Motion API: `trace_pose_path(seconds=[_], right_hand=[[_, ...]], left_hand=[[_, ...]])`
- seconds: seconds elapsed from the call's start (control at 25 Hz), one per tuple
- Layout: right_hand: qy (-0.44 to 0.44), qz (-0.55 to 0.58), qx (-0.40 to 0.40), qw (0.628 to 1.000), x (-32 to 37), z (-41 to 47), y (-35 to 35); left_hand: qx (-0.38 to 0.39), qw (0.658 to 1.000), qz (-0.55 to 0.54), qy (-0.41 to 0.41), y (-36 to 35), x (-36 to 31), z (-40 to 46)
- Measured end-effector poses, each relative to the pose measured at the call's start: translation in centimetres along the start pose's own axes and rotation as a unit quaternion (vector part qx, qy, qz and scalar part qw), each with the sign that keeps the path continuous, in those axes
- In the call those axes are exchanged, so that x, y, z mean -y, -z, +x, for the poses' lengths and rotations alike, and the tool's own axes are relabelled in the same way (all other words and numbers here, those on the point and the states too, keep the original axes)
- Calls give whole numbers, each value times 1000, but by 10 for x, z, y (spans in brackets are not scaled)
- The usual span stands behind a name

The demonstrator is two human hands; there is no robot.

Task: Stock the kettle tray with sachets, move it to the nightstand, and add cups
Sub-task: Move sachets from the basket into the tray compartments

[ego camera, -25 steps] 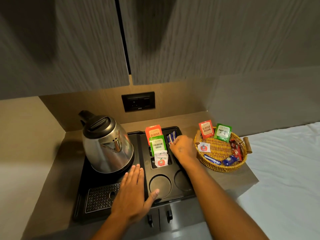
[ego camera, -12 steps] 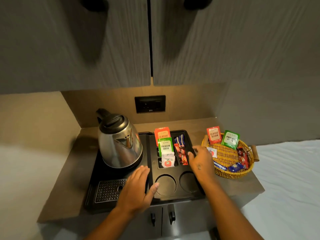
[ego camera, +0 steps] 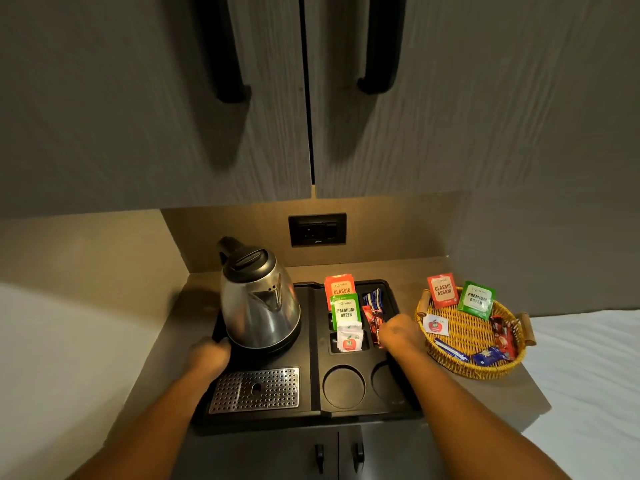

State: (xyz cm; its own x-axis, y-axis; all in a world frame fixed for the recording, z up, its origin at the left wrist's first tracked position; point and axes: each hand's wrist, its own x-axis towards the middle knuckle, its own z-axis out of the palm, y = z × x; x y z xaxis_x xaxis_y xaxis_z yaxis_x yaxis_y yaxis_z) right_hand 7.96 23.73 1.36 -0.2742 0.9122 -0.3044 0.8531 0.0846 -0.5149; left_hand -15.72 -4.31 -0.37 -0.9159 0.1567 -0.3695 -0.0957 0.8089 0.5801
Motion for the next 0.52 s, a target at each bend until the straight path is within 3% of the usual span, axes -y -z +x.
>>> trace_pose_path(seconds=[0.28,0.52], right_hand=[[-48,25,-51,997,-13,-13,-10],[29,-11,-67,997,23,-19,42]], left_hand=[[-11,1000,14,25,15,-1,3],[-37,998,-28,-52,48,-10,-23]])
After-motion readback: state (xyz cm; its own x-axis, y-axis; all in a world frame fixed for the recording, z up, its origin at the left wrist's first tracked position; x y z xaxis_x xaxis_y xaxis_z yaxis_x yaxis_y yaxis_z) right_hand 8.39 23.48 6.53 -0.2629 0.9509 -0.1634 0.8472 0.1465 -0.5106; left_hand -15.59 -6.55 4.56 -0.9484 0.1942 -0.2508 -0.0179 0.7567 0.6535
